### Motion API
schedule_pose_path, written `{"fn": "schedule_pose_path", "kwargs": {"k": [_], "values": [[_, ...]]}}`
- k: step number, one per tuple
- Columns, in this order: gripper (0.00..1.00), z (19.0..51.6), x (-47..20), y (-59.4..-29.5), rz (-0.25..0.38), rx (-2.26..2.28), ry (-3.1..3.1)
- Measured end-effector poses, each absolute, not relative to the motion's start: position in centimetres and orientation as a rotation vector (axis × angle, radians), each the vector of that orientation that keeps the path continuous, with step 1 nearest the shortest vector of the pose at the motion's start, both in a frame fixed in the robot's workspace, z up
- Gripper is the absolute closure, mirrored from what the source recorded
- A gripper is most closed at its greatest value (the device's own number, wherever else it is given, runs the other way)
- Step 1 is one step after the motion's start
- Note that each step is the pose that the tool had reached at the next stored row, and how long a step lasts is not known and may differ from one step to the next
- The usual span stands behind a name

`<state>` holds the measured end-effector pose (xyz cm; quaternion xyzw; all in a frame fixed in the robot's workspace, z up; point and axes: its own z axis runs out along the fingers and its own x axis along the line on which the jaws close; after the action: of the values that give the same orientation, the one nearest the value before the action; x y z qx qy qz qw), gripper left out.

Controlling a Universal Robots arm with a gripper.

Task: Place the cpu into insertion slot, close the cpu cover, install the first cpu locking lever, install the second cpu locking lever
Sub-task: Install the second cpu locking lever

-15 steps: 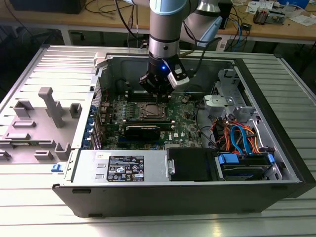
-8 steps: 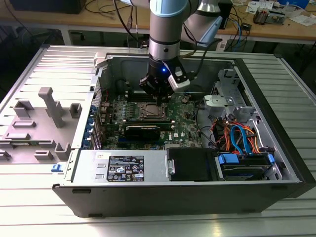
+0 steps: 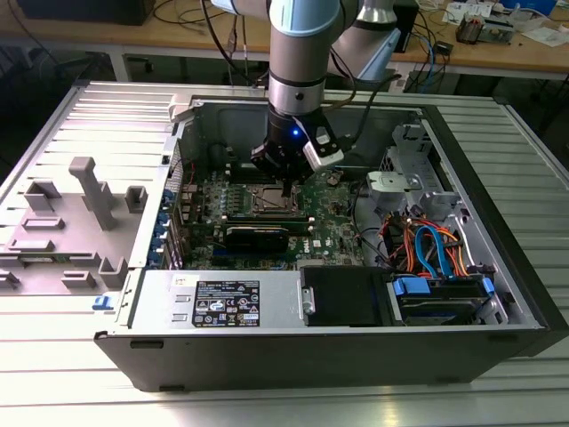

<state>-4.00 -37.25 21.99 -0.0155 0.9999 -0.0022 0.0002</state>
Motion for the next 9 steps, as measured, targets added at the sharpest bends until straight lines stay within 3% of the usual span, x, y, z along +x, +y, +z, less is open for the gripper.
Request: {"fn": "schedule_pose_path", "kwargs": {"k": [9], "values": [[0.89,21.99,-4.0,-37.37,-0.007,-0.049,3.141]]}}
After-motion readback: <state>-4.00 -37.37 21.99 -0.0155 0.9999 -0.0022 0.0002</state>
